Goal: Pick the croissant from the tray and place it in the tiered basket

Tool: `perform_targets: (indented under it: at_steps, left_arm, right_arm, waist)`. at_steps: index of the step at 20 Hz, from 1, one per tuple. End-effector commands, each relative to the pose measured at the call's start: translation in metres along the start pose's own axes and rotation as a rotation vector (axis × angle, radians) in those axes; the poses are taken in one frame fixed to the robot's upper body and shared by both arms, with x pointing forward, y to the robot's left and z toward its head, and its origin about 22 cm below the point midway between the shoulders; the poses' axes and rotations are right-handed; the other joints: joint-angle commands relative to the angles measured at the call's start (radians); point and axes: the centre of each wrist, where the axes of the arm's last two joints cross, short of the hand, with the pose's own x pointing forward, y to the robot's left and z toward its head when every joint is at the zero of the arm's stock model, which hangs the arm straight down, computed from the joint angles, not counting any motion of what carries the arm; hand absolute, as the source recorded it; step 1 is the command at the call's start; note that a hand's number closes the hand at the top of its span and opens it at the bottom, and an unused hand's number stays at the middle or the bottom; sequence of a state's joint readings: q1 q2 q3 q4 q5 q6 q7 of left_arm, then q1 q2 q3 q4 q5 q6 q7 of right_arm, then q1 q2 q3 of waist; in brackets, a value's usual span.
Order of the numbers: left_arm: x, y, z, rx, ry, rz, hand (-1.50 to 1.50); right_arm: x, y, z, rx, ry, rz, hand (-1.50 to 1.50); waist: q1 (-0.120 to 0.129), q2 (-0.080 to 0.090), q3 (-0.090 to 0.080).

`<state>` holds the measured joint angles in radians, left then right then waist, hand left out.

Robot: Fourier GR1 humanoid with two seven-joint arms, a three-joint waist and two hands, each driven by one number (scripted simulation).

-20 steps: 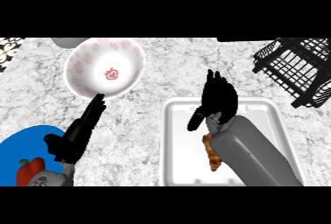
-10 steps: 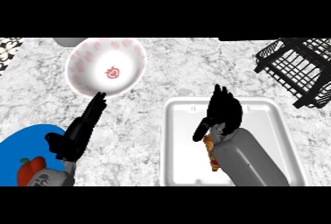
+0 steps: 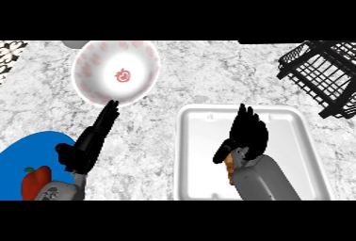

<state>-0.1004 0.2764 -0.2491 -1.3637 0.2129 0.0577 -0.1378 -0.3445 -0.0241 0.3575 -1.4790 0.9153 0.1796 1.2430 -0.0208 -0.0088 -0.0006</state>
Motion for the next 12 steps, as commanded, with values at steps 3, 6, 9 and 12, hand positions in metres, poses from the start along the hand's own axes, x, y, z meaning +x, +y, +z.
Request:
perform_targets:
  at_steps: [3, 6, 9, 12]
  left_arm:
    - [0.001, 0.0, -0.009, -0.005, -0.004, -0.01, 0.0]
    - [0.011, 0.002, -0.006, -0.01, 0.008, -0.006, 0.0]
    - [0.004, 0.003, -0.015, -0.003, 0.003, 0.001, 0.0]
    - [0.001, -0.008, -0.006, -0.012, 0.004, 0.004, 0.0]
  right_arm:
    - [-0.008, -0.01, 0.008, 0.024, 0.231, 0.019, -1.5]
    - [-0.017, 0.013, 0.015, 0.027, 0.236, 0.028, -1.5]
    - [-0.014, 0.014, 0.014, 0.052, 0.233, 0.049, -1.5]
    - [-0.027, 0.02, 0.016, 0.047, 0.22, 0.026, -1.5]
  waist:
    - [0.006, 0.005, -0.001]
    - [0.018, 0.006, 0.0]
    - [0.018, 0.009, 0.0]
    - [0.018, 0.007, 0.0]
